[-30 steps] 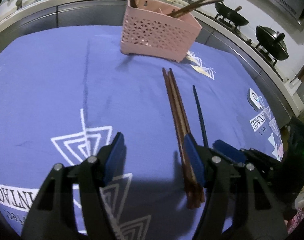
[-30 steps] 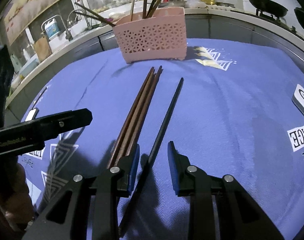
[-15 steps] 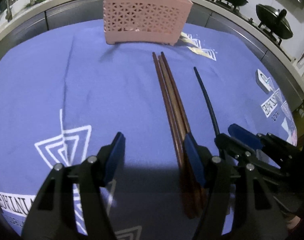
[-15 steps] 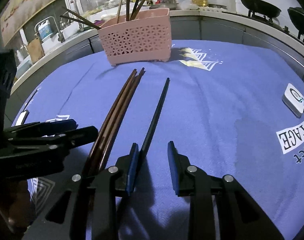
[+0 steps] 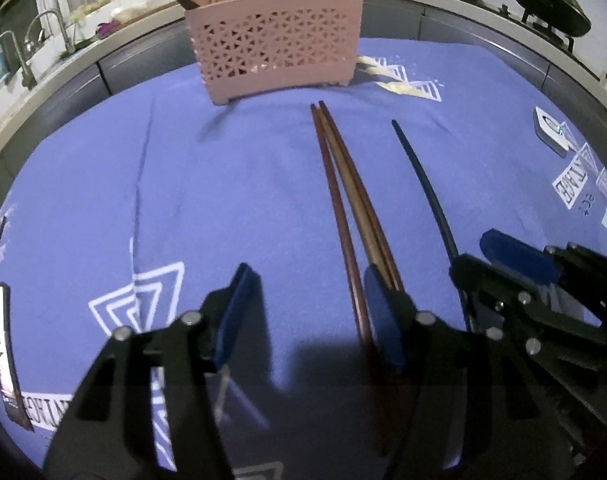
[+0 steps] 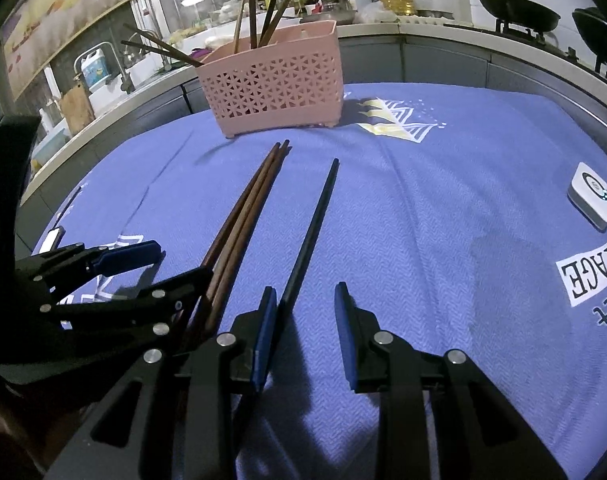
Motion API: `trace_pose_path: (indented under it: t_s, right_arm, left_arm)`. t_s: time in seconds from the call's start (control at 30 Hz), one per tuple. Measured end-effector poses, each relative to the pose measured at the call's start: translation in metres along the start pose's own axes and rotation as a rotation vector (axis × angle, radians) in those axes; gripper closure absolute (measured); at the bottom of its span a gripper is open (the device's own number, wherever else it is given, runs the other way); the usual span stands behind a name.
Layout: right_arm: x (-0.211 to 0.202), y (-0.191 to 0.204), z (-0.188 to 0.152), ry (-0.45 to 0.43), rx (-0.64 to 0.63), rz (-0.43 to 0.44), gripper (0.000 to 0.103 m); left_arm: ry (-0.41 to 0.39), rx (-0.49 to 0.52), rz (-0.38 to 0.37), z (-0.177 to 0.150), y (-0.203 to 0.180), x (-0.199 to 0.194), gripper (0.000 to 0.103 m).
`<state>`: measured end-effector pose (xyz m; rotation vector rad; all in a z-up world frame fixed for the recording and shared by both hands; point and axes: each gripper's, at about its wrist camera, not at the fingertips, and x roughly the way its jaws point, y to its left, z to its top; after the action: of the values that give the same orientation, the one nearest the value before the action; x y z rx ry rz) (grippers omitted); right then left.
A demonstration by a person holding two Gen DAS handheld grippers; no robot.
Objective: Organize utensils
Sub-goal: 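Close the left tool on a brown chopstick while the right tool closes on the black one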
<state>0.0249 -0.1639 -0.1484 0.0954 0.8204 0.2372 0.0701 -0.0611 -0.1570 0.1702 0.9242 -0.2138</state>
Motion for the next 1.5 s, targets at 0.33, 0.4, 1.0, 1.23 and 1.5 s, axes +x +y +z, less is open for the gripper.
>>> trace_pose_path:
  t_s: [0.33, 0.4, 1.0, 1.23, 1.5]
  right_arm:
    - [0.003, 0.006, 0.002, 0.007, -0.021, -0.018, 0.074]
    - [0.003, 0.007, 0.002, 0.008, -0.025, -0.021, 0.074]
    - [0.009, 0.013, 0.005, 0.016, -0.085, -0.035, 0.085]
    - [0.007, 0.003, 0.006, 0.039, -0.073, -0.027, 0.087]
    - [0.008, -0.017, 0.013, 0.087, 0.045, 0.076, 0.087]
  left_arm:
    - [-0.007, -0.022, -0.031, -0.011, 0.026, -0.01, 0.097]
    - [-0.007, -0.035, -0.034, -0.017, 0.036, -0.014, 0.097]
    - [-0.021, -0.033, 0.012, -0.024, 0.054, -0.017, 0.069]
    - [-0.018, -0.023, -0.045, -0.028, 0.059, -0.021, 0.097]
    - [0.006, -0.035, -0.111, -0.03, 0.071, -0.023, 0.09]
